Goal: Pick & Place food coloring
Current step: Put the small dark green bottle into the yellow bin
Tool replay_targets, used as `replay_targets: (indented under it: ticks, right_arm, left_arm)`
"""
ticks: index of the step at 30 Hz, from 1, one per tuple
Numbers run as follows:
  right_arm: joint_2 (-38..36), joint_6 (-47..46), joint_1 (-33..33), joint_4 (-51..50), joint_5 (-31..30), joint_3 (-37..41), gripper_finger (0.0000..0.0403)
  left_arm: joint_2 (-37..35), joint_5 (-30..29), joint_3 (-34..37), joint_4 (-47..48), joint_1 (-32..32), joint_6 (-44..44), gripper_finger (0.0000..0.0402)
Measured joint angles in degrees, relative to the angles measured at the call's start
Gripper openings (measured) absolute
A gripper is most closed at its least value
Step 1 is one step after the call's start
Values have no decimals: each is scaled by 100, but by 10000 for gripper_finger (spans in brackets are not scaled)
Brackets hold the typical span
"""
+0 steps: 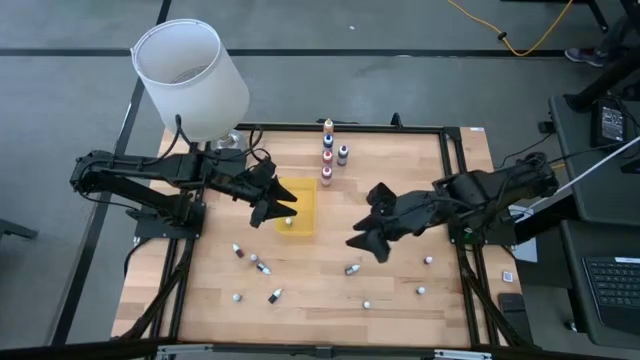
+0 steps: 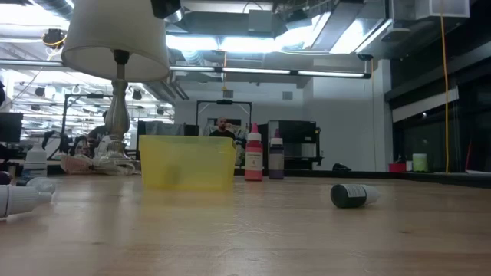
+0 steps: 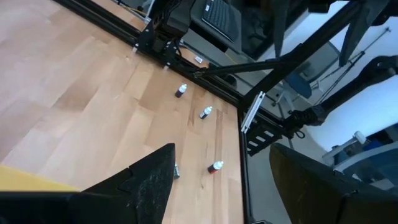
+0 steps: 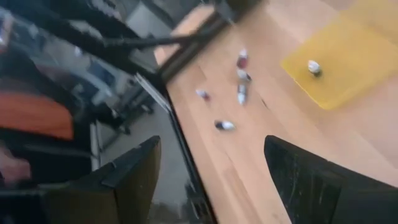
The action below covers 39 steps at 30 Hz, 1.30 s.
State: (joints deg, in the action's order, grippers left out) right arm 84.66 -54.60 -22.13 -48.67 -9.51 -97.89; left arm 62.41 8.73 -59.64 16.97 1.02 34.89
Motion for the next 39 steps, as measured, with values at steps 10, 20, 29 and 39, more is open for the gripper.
replay_targets:
  ticks: [10, 20, 29, 39]
  right_arm:
    - [179, 1634, 183, -1114, 905, -719, 287]
    - [672, 3617, 313, -1339, 1522, -716, 287]
    - [1044, 3333, 313, -1352, 1522, -714, 287]
    - [1178, -1555, 127, -1324, 1153, -714, 287]
  left_arm:
    - [2, -2, 0, 0, 0, 193, 253]
    - [4, -4, 0, 0, 0, 186, 253]
    - [4, -20, 0, 4, 0, 274, 253]
    - [4, -79, 0, 0, 0, 774, 253]
